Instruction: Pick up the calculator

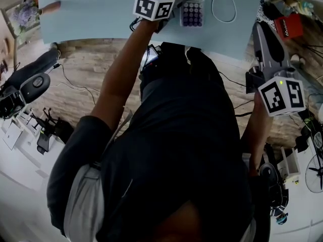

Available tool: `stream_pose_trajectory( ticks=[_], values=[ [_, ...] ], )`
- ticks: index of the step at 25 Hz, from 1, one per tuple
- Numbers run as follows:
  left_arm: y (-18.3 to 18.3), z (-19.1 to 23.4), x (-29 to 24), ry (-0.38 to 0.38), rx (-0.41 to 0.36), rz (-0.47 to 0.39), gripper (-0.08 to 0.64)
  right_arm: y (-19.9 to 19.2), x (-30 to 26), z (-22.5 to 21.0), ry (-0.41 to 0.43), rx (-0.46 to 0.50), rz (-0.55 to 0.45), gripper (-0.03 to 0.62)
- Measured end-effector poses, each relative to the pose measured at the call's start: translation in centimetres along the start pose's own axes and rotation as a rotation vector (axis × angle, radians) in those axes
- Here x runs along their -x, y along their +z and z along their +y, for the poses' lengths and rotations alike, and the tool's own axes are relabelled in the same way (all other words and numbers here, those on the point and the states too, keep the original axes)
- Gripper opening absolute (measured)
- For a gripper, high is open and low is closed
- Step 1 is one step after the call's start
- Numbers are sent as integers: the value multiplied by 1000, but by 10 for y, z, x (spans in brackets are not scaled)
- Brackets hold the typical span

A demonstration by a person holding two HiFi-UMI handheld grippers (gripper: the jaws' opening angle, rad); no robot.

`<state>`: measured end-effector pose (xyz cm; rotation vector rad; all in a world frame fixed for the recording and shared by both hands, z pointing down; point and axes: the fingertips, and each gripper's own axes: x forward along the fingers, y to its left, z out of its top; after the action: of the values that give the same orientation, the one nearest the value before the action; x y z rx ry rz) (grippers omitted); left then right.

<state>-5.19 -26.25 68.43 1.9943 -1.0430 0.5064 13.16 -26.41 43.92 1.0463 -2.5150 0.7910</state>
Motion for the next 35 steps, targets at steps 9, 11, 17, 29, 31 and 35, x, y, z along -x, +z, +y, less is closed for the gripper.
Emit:
stream_pose_trajectory(
  ticks=[9,11,17,29,31,35],
  values=[
    [20,-18,32,98,-138,-68,149,10,8,8,32,28,-50,46],
    [26,-20,42,119,-172,-83,147,11,10,12,34,31,-47,46],
    [39,-27,71,172,-217,-143,146,17,18,21,46,49,-61,46],
    [61,-39,133,245,-261,-244,146,35,29,43,94,118,-106,46],
    [65,-41,146,258,-270,-264,146,39,33,50,107,127,-119,46],
    [77,-51,175,282,-289,-308,146,47,41,65,140,158,-147,46]
  ],
)
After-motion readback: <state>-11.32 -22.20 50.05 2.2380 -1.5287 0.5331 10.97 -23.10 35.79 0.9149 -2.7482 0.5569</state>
